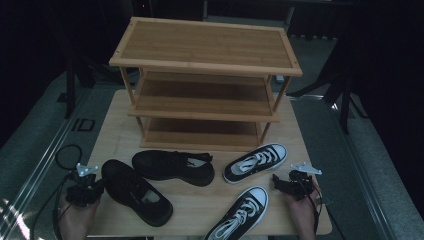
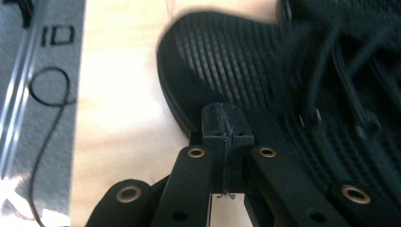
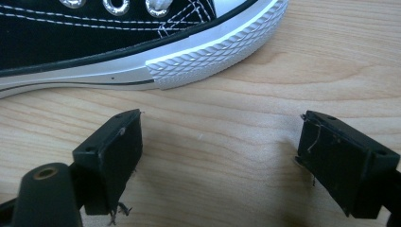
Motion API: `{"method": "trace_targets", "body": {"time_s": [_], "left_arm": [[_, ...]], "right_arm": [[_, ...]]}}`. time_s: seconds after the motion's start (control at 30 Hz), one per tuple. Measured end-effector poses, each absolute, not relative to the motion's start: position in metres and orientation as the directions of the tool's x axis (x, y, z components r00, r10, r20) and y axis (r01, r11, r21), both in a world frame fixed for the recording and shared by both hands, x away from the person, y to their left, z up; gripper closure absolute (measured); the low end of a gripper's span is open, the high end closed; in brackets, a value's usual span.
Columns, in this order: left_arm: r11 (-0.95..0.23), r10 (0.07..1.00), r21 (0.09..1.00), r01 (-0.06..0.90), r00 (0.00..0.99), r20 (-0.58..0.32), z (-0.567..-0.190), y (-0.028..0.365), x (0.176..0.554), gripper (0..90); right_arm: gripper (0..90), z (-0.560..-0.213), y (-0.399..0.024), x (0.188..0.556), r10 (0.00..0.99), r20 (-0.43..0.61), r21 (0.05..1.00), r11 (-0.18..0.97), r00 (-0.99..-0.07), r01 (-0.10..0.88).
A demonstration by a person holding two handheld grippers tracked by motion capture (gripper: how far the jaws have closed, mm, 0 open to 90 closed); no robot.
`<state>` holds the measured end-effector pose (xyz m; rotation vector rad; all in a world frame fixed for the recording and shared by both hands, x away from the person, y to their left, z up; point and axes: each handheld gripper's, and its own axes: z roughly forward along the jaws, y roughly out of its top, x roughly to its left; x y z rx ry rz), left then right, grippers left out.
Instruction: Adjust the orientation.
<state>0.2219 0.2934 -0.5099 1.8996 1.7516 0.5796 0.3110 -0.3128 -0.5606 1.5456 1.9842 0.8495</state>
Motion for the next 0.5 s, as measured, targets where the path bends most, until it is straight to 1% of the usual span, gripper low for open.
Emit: {"method": "trace_targets", "body": {"time_s": [0.13,0.2,0.33,0.5], "left_arm": [[-0.058,0.994,0.582,0.811,0.101,-0.041,-0.518,0.285,0.208,90.0],[-0.054,0.993,0.583,0.811,0.105,-0.053,-0.521,0.281,0.206,90.0],[-0.040,0.995,0.598,0.800,0.089,-0.052,-0.520,0.283,0.214,90.0],[-0.044,0.994,0.622,0.782,0.097,-0.051,-0.515,0.286,0.232,90.0]], "right_arm": [[14.5,-0.561,-0.313,0.311,0.969,0.001,0.723,0.168,-0.245,0.670],[14.5,-0.561,-0.313,0.311,0.969,0.001,0.723,0.168,-0.245,0.670],[14.4,-0.561,-0.313,0.311,0.970,0.001,0.723,0.168,-0.245,0.670],[14.4,-0.561,-0.313,0.311,0.970,0.001,0.723,0.168,-0.245,0.670]]}}
